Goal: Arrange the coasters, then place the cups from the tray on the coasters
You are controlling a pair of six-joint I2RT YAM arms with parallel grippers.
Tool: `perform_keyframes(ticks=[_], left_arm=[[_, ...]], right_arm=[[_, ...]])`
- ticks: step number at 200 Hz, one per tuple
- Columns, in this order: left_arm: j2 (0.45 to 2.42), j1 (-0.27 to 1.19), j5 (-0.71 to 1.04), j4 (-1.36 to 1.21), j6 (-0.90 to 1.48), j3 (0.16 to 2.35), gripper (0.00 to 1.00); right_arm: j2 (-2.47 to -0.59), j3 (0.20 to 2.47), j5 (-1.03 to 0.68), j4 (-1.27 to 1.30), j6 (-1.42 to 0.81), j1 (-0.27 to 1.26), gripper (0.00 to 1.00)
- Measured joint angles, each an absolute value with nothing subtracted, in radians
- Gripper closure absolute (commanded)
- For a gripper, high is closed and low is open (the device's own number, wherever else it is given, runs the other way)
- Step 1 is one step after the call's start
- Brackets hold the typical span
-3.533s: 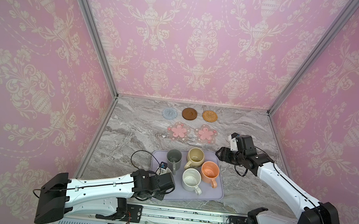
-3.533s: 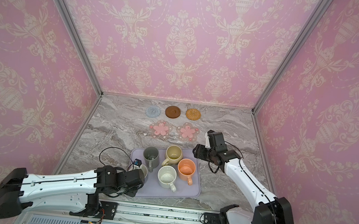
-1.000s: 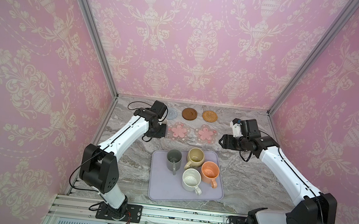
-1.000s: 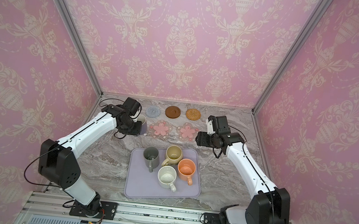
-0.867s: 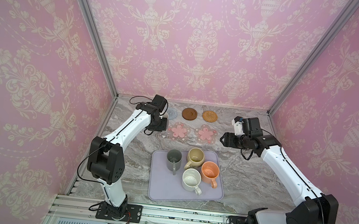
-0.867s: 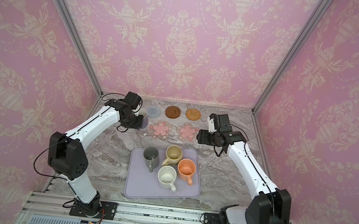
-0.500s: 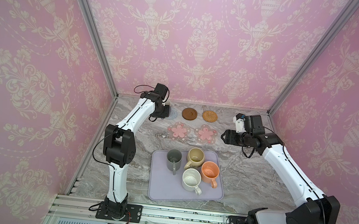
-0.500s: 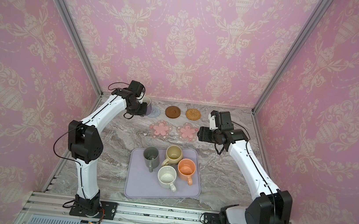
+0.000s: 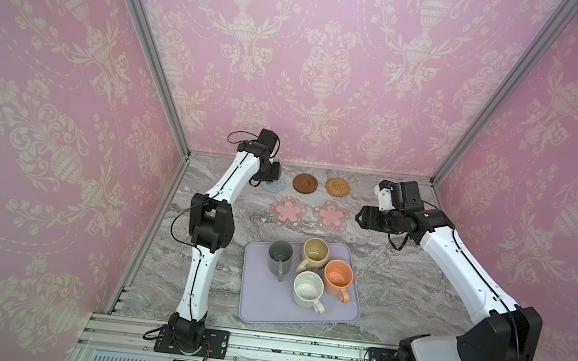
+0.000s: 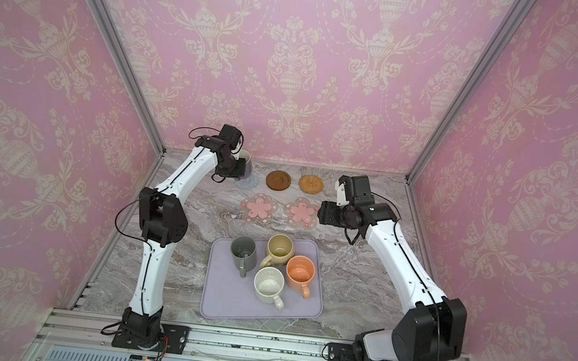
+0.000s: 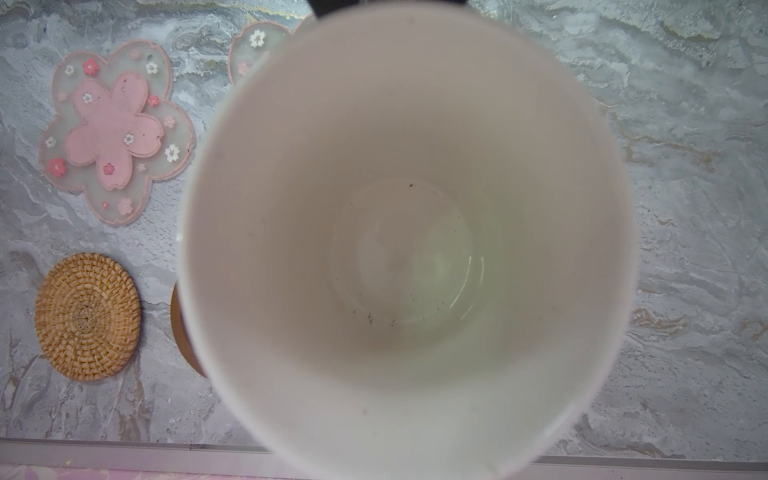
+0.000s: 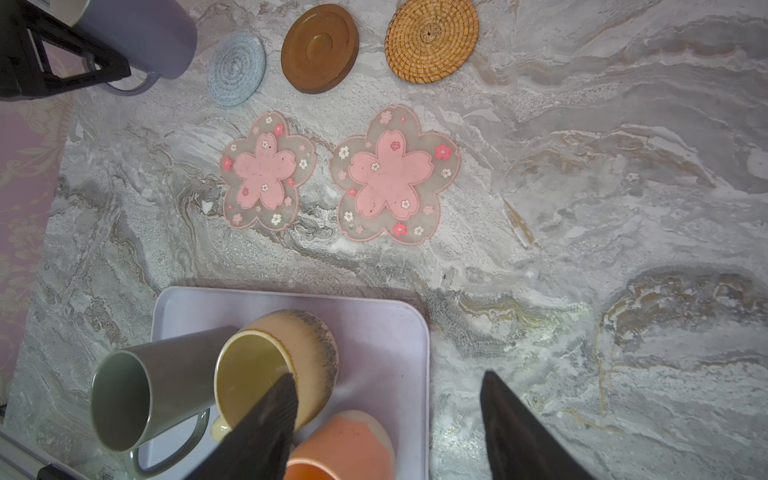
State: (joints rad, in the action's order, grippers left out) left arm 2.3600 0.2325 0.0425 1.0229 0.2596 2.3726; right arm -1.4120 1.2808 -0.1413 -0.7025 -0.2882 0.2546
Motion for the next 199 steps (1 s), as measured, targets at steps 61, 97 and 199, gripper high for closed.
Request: perform_keyframes(ticks=[61,97,199], left_arm=[[2.442,0.233,0.043,1.05,0.286,2.463,1.0],[2.473,0.233,0.043,1.051,0.306,2.477,1.0],[2.535,0.24,0.026,1.037,0.331,2.53,1.0]], right_arm=[[-1.433,1.29,-0.141,-0.706,-0.291,0.255,0.29],[-1.447,1.293,-0.141,-0.711,-0.29,0.255,0.29],[-1.458,1.294,-0.141,-0.72,-0.287,0.255,0.29]])
